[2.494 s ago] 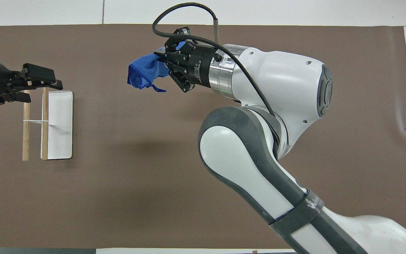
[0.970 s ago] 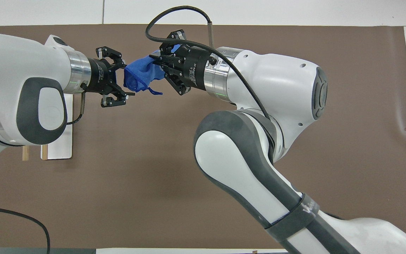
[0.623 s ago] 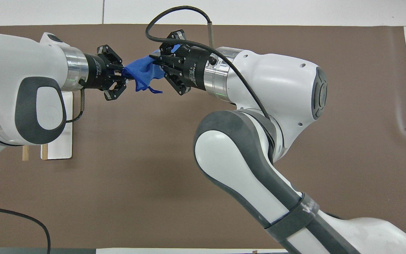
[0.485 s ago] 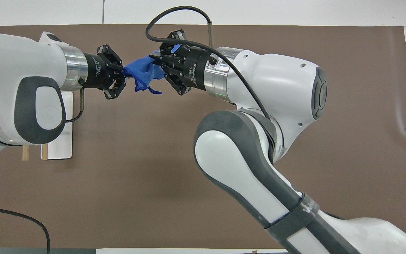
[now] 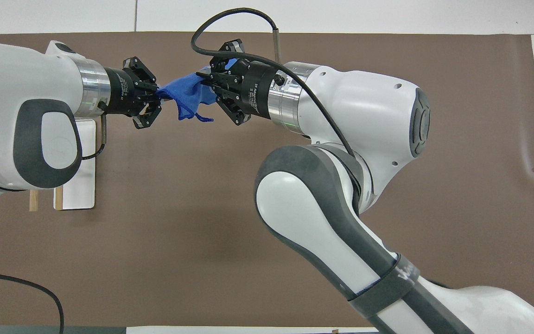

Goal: Right arm passes towel to left arm to hang
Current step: 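Close the left gripper on the towel beside the right gripper, then open the right gripper and withdraw while the left gripper pulls the towel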

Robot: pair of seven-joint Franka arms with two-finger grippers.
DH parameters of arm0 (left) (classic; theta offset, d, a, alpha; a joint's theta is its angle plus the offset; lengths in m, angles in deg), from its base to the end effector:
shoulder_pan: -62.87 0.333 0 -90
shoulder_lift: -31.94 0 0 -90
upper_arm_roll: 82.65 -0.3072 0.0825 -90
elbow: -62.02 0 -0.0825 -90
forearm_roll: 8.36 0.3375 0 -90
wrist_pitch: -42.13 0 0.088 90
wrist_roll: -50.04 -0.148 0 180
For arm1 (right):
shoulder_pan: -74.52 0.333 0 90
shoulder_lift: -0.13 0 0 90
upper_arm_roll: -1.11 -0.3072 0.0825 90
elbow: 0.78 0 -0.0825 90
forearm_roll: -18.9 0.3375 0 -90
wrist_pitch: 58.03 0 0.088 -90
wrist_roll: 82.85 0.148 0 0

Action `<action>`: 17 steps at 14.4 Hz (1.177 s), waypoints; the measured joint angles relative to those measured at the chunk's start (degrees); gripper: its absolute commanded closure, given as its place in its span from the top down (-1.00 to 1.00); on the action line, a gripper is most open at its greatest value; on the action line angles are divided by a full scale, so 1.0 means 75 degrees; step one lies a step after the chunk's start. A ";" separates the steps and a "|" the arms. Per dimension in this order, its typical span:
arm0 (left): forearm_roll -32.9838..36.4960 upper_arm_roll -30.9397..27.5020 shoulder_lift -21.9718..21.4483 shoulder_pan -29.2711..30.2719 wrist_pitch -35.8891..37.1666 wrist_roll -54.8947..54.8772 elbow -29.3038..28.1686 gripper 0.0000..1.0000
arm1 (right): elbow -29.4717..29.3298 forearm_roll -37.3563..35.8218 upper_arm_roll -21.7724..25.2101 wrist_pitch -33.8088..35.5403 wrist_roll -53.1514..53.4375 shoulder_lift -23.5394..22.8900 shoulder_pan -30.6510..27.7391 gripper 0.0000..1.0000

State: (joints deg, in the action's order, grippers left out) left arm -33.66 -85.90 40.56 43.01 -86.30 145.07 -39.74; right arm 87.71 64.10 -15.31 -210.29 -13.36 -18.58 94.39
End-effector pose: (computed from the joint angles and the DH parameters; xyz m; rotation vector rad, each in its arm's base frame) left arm 0.5711 -0.1993 0.4761 1.8688 1.9026 -0.1875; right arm 0.5742 0.3782 0.5389 -1.7653 1.2031 0.1324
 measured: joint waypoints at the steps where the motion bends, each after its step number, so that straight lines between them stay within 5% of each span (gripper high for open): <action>1: 0.0001 -0.0023 0.0000 0.0011 -0.0003 -0.0050 0.0000 -1.00 | 0.0000 0.0000 0.0000 0.0000 0.0000 0.0000 0.0000 -1.00; 4: 0.0020 -0.0062 -0.0005 0.0102 -0.0010 -0.0315 0.0009 -1.00 | 0.0004 0.0000 -0.0001 0.0000 -0.0021 -0.0018 0.0008 -1.00; 5: 0.0119 -0.0068 -0.0011 0.0159 -0.0018 -0.0402 0.0014 -1.00 | 0.0008 0.0000 -0.0002 0.0001 -0.0036 -0.0037 0.0015 0.36; 6: 0.0345 -0.0070 -0.0023 0.0228 -0.0020 -0.0518 0.0031 -1.00 | 0.0015 -0.0012 -0.0002 0.0001 -0.0145 -0.0072 0.0027 0.99; 10: 0.1231 -0.0077 -0.0049 0.0380 -0.0019 -0.1248 0.0041 -1.00 | 0.0283 -0.0831 0.0134 -0.0004 -0.1654 -0.0103 -0.0077 1.00; 17: 0.2675 -0.0103 -0.0138 0.0858 0.0287 -0.2233 0.0048 -1.00 | 0.1569 -0.4532 0.0242 0.0903 -0.4209 0.0293 -0.1644 1.00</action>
State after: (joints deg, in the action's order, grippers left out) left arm -13.60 -86.67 39.53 49.45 -84.15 128.32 -39.38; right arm 99.48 30.11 -13.49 -203.51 -44.93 -16.38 82.06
